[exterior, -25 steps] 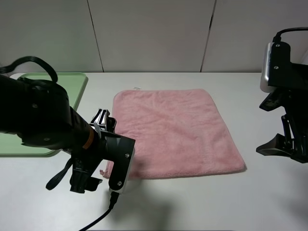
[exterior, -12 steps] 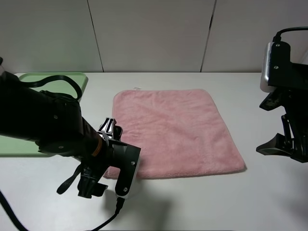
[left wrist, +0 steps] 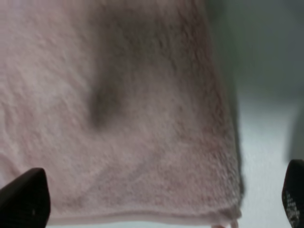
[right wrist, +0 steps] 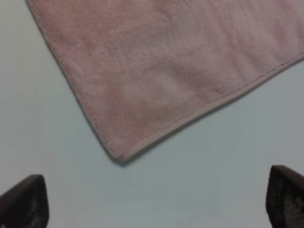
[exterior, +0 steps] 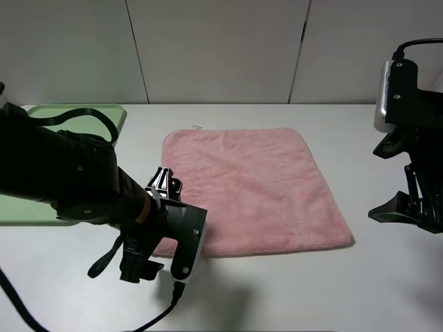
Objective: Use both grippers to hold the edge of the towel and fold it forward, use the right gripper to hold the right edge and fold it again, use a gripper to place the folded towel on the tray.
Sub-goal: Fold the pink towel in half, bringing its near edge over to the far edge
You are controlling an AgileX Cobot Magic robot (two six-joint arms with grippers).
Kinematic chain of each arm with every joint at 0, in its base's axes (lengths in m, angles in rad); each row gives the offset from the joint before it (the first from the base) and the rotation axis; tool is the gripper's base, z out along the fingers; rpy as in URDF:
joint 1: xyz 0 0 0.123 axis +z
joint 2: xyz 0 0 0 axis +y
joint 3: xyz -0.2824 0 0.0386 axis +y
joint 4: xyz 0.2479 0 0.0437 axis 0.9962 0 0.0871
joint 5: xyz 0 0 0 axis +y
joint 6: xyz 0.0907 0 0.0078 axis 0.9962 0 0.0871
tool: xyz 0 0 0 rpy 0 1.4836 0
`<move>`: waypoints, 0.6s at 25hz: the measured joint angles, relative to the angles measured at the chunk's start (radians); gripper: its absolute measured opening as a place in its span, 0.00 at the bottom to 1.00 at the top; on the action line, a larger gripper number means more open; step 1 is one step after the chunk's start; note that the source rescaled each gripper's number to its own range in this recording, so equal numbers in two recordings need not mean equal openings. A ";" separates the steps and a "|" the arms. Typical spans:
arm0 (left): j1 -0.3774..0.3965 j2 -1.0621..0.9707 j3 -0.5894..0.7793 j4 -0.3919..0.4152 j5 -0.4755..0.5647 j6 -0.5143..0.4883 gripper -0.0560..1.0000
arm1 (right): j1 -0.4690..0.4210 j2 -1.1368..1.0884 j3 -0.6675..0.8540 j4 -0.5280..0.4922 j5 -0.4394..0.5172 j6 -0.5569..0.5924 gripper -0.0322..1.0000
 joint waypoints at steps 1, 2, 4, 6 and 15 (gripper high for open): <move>0.000 0.004 -0.001 0.000 -0.003 0.000 0.98 | 0.000 0.000 0.000 0.000 0.000 0.000 1.00; 0.000 0.013 -0.005 0.000 -0.003 0.000 0.98 | 0.000 0.000 0.000 0.000 -0.001 0.000 1.00; 0.000 0.045 -0.018 0.000 0.002 0.000 0.98 | 0.000 0.000 0.000 0.000 -0.001 0.000 1.00; 0.000 0.084 -0.040 0.000 0.016 -0.004 0.98 | 0.000 0.000 0.000 0.000 -0.001 0.000 1.00; 0.000 0.148 -0.132 0.001 0.044 -0.025 0.98 | 0.000 0.004 0.000 0.001 -0.001 0.000 1.00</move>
